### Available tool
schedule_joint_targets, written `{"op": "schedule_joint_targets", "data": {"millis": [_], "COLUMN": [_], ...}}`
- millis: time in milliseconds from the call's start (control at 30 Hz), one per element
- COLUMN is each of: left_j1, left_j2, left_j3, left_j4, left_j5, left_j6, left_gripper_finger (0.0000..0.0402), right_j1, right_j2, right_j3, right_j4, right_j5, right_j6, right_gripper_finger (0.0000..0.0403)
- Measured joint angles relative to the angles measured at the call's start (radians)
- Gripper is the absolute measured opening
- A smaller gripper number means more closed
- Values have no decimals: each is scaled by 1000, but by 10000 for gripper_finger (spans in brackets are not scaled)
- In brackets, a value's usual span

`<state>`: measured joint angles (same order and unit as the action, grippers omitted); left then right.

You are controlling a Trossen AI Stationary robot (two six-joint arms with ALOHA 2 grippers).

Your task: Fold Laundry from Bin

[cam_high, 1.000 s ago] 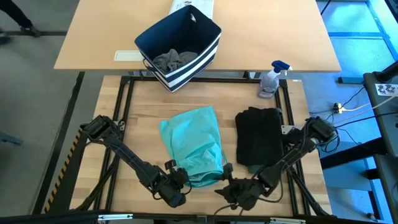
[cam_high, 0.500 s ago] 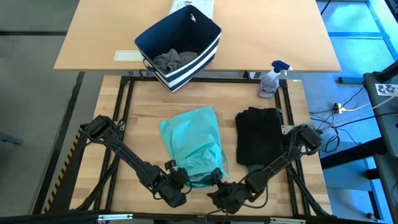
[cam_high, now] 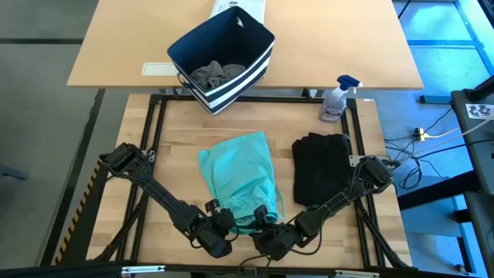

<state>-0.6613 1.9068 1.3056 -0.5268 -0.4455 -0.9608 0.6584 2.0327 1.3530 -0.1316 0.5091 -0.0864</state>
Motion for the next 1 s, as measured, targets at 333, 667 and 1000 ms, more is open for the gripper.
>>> {"op": "schedule_joint_targets", "data": {"millis": [333, 667, 1000], "left_j1": [1, 5, 18], "left_j2": [0, 0, 0], "left_j3": [0, 0, 0], "left_j4": [23, 23, 34], "left_j5": [75, 93, 90], "left_j6": [1, 21, 29], "left_gripper_finger": [79, 112, 131], "right_j1": [0, -5, 8], "right_j2": [0, 0, 0], "right_j3": [53, 62, 106], "right_j4": [0, -40, -119], "right_j5": [51, 28, -32], "right_j6": [2, 30, 54], "right_gripper_finger": [14, 38, 42]}}
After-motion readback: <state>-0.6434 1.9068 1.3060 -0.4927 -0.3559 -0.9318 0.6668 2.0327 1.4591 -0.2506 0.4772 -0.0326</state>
